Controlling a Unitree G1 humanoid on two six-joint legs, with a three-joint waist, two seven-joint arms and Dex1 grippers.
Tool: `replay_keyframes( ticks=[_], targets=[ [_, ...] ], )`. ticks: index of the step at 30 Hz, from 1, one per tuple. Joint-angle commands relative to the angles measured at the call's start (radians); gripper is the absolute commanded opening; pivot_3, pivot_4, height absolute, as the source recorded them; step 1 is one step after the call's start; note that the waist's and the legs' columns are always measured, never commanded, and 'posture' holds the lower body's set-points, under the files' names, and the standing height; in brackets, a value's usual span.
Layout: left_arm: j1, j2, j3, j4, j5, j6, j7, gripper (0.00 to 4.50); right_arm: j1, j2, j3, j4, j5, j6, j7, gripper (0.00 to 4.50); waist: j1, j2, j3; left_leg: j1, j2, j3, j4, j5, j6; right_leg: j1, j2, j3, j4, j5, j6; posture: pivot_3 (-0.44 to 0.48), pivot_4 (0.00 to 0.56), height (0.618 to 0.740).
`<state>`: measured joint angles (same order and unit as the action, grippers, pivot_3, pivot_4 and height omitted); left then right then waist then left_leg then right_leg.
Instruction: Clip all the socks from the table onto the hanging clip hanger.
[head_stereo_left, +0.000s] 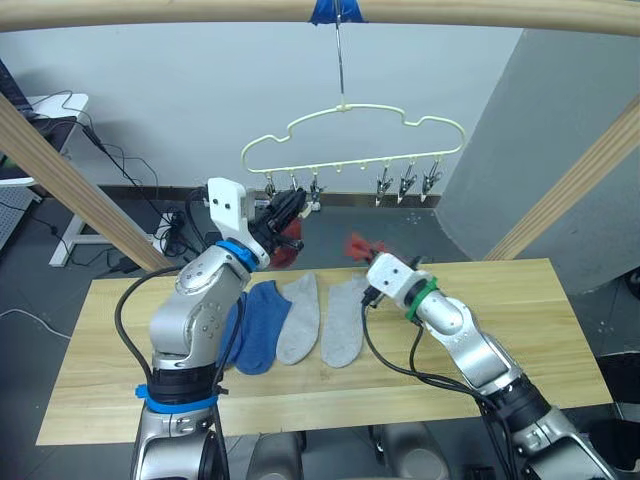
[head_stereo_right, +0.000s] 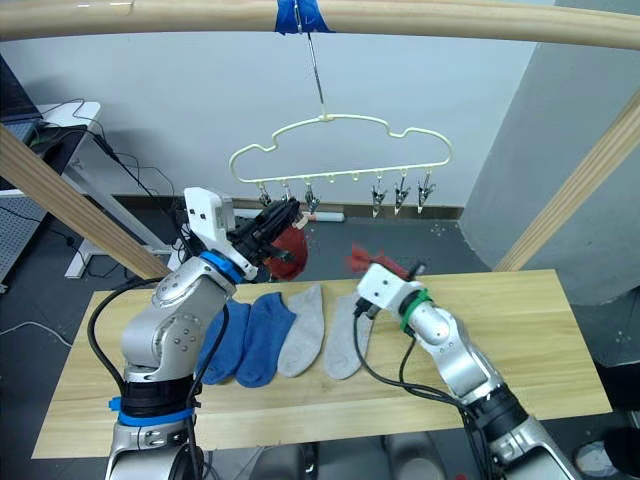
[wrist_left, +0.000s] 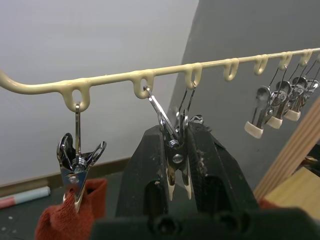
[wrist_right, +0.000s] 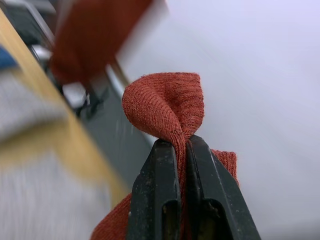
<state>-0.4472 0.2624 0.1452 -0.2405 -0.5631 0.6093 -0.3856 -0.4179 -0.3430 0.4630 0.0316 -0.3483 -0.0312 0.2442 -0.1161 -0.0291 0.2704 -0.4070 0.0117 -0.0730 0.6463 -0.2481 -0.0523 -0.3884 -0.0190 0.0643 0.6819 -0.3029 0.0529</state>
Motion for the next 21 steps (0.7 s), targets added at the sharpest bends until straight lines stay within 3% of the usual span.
replay_keyframes(
  ticks=[1, 9, 21],
  targets=[
    [-0.028, 0.015, 0.020, -0.072, -0.066, 0.034, -0.014, 0.27, -0.063, 0.010, 0.025, 0.069, -0.072, -0.118, -0.019, 0.00, 0.001, 0.000, 0.000, 0.000, 0.000, 0.000, 0.000, 0.000, 0.000, 0.000, 0.000, 0.000, 0.000, 0.000, 0.000, -0.175, 0.263, 0.740],
    [-0.042, 0.031, 0.050, -0.083, -0.154, 0.112, 0.000, 0.27, -0.167, 0.059, 0.017, 0.213, -0.143, -0.236, -0.082, 0.00, 0.003, 0.000, 0.000, 0.000, 0.000, 0.000, 0.000, 0.001, -0.002, 0.000, -0.001, 0.000, 0.000, 0.000, 0.000, -0.177, 0.251, 0.740],
    [-0.051, 0.057, 0.058, -0.069, -0.170, 0.128, -0.007, 0.27, -0.157, 0.065, -0.016, 0.210, -0.161, -0.317, -0.128, 0.00, 0.002, 0.000, 0.000, -0.001, 0.000, 0.000, 0.001, 0.001, -0.002, 0.000, -0.001, 0.000, 0.000, 0.000, 0.000, -0.192, 0.241, 0.740]
  ],
)
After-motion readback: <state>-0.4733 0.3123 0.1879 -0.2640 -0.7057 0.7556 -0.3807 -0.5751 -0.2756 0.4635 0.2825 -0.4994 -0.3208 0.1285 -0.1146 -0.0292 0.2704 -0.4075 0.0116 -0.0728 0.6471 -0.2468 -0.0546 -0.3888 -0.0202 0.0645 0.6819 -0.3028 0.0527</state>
